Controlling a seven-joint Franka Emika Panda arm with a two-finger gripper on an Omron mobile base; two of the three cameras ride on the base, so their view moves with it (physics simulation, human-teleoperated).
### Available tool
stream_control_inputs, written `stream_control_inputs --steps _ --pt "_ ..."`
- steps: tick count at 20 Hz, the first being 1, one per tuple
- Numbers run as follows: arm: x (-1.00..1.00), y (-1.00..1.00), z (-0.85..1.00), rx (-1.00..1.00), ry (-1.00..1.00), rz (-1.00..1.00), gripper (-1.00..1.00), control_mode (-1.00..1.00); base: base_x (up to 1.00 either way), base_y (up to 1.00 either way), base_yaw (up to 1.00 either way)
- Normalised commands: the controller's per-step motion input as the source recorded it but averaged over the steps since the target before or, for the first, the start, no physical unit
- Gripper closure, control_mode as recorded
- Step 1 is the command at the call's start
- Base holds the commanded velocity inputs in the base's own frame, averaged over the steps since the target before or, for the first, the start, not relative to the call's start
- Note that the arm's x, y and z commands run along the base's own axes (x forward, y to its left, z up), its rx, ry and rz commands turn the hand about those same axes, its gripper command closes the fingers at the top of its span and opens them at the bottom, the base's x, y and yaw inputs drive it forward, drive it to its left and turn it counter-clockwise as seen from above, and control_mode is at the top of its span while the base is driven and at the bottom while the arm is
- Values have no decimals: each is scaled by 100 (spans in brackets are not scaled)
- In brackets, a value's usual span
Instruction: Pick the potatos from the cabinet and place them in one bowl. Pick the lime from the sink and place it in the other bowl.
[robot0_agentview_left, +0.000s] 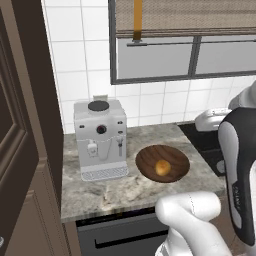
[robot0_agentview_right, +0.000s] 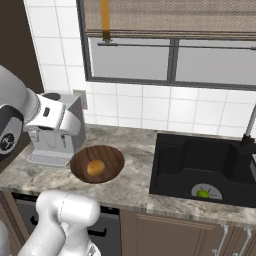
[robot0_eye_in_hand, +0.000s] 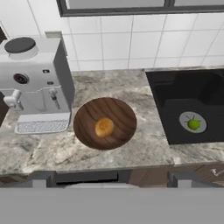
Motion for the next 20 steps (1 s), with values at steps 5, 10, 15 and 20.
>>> stream_control_inputs --steps 5,10,15,20 --pt "-38 0 0 0 0 0 -100 -100 0 0 0" --pt "-18 0 0 0 0 0 -100 -100 0 0 0" --pt "-2 0 2 0 0 0 -100 100 0 0 0" --pt "0 0 0 0 0 0 -100 100 -36 0 0"
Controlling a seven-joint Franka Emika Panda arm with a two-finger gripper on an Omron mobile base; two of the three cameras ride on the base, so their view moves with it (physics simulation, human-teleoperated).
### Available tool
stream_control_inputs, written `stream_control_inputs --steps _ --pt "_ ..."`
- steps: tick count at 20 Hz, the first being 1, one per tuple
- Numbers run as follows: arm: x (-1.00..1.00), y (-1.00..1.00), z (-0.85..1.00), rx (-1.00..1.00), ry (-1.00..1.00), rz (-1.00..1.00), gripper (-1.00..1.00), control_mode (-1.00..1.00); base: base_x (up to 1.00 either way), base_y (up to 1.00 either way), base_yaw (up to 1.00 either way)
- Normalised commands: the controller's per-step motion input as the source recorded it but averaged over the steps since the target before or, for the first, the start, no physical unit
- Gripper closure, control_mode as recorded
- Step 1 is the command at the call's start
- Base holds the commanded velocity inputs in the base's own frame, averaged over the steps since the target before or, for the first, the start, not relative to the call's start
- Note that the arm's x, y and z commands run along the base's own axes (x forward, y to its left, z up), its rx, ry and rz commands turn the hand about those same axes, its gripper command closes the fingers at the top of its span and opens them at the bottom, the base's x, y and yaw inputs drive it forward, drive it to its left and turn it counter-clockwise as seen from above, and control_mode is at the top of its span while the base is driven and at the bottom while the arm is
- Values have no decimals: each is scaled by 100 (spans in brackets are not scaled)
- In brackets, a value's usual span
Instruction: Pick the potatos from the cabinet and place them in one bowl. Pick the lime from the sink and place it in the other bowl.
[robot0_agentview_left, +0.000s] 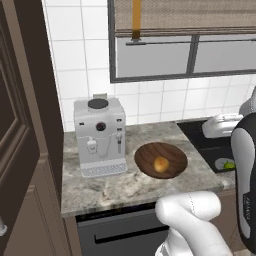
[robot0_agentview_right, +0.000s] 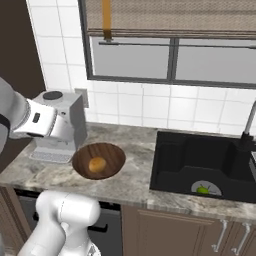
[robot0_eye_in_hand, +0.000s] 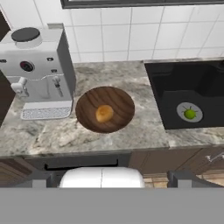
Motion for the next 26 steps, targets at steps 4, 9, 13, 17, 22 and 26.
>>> stream_control_inputs --steps 4,9,13,17,22,26 --pt "0 0 0 0 0 0 -100 100 -83 0 0" --pt "0 0 0 0 0 0 -100 100 -94 0 0" --pt "0 0 0 0 0 0 -100 100 -84 0 0" --pt "0 0 0 0 0 0 -100 100 -71 0 0" --pt "0 0 0 0 0 0 -100 100 -36 29 0" --pt "0 0 0 0 0 0 -100 100 -23 60 0"
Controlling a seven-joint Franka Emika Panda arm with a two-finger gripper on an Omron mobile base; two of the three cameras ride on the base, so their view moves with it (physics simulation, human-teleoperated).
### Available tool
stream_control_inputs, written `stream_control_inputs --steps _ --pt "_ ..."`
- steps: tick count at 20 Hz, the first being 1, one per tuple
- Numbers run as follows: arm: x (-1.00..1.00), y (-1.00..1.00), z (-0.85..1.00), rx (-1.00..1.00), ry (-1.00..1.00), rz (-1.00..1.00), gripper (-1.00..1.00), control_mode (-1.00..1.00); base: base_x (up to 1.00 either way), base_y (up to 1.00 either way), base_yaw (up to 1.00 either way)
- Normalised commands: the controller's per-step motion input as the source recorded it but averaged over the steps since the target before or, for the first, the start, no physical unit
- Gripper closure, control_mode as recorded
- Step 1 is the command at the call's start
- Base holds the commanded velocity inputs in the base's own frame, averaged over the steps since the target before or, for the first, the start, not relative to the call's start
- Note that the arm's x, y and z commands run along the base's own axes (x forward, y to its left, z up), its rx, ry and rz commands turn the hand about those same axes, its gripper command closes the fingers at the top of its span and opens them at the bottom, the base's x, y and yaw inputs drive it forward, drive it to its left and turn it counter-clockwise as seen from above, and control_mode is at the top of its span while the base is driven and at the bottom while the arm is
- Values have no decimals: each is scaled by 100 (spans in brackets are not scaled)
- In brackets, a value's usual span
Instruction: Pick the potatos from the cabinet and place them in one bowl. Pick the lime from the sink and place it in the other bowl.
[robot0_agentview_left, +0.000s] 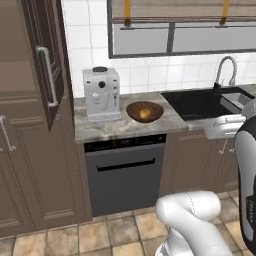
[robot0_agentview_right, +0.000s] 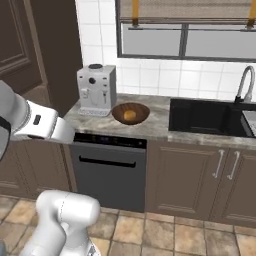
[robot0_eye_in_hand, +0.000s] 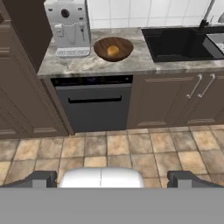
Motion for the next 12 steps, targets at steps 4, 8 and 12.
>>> stream_control_inputs --steps 4,8,12 --pt "0 0 0 0 0 0 -100 100 -11 73 0" --pt "0 0 0 0 0 0 -100 100 -5 78 0" --pt "0 0 0 0 0 0 -100 100 -4 78 0"
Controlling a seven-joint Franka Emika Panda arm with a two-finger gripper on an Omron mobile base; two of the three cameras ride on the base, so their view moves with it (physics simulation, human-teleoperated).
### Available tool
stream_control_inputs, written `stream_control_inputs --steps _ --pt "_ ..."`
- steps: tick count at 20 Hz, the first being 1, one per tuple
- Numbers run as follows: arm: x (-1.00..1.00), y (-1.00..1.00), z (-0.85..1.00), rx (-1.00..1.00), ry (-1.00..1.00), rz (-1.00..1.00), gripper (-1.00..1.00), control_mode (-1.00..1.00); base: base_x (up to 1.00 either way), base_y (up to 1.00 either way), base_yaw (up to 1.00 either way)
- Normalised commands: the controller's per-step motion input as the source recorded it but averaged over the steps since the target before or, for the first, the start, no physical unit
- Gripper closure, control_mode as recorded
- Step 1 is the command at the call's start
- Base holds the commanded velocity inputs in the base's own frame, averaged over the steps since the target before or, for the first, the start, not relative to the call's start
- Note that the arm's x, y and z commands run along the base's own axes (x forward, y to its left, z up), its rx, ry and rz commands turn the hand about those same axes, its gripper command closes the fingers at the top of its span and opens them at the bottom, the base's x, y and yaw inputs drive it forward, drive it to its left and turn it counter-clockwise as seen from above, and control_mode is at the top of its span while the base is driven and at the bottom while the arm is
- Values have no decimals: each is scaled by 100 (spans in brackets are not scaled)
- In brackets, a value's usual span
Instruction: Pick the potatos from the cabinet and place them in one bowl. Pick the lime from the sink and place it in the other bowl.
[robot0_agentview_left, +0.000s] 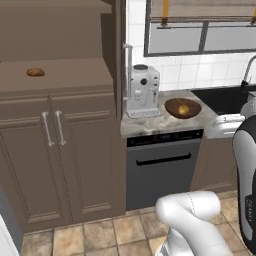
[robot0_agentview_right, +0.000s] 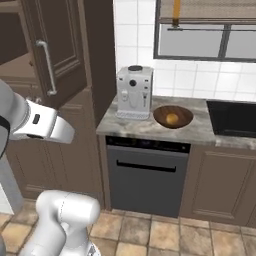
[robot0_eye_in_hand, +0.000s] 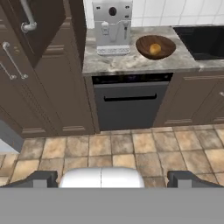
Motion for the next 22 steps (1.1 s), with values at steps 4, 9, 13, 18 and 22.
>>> stream_control_inputs --steps 4,9,13,18,22 --pt "0 0 0 0 0 0 -100 100 -3 76 0" --pt "0 0 0 0 0 0 -100 100 -4 71 0" --pt "0 0 0 0 0 0 -100 100 0 75 0" --pt "0 0 0 0 0 0 -100 100 0 72 0" --pt "0 0 0 0 0 0 -100 100 0 60 0"
